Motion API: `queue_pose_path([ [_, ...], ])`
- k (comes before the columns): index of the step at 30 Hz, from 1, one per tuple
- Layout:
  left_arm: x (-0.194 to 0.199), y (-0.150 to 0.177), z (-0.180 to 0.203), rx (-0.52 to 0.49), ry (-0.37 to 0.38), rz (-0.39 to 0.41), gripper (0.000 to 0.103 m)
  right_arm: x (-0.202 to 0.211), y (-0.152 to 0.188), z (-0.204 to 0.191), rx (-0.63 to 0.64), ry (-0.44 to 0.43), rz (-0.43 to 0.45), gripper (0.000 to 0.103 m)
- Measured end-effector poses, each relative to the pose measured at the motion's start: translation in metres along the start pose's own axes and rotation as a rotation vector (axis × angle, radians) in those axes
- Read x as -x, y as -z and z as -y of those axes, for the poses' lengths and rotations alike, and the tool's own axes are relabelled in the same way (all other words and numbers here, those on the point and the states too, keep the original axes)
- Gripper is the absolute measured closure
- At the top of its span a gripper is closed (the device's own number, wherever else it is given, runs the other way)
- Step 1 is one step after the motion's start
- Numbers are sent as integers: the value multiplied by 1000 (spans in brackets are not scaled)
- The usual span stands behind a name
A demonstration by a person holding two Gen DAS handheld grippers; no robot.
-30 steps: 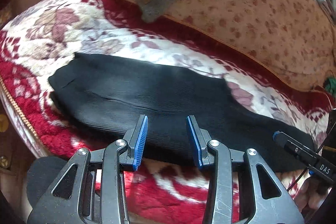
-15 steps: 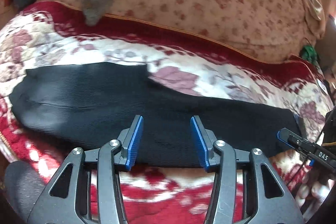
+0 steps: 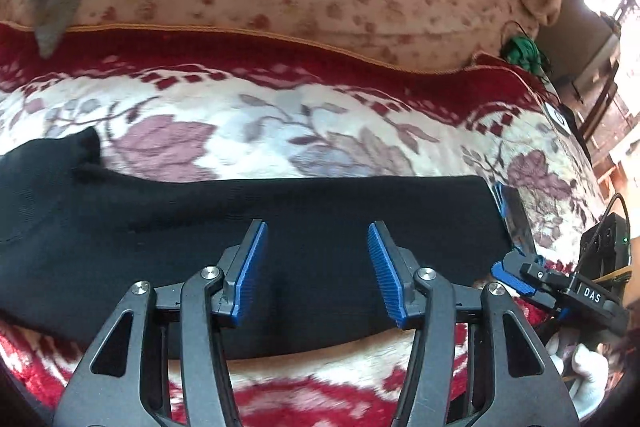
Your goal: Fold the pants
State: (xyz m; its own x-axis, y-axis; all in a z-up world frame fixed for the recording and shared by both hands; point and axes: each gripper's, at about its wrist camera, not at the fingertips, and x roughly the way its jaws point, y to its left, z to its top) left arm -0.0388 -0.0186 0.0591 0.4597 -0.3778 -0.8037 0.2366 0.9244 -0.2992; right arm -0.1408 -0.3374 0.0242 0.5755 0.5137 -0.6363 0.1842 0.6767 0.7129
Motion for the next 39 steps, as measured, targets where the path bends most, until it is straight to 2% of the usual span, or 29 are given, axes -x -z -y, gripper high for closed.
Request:
queue_pose_path([
  [10, -14, -4, 44, -158, 95, -22, 51, 9, 1, 14, -39, 92, 4, 55],
  [14, -27, -14, 56, -240, 128, -42, 51, 0, -1, 19, -72, 78, 31, 55],
  [18, -50, -33, 66, -318, 192, -99, 51, -3, -2, 20, -89, 59, 53, 55],
  [20, -59, -40, 69, -338, 202, -119, 51, -2, -2, 21, -96, 49, 57, 55],
  [24, -83, -54, 81, -414, 287, -191, 51, -1, -1, 25, -113, 12, 66, 54],
  [29, -104, -57, 100, -576, 308, -264, 51, 0, -1, 30, -139, -35, 78, 51],
  [33, -116, -55, 109, -669, 311, -299, 51, 1, 0, 33, -146, -63, 87, 48],
  [35, -122, -53, 113, -700, 307, -317, 51, 1, 0, 35, -154, -73, 90, 48],
  [39, -127, -50, 123, -738, 353, -342, 51, 3, 0, 38, -171, -93, 93, 48],
])
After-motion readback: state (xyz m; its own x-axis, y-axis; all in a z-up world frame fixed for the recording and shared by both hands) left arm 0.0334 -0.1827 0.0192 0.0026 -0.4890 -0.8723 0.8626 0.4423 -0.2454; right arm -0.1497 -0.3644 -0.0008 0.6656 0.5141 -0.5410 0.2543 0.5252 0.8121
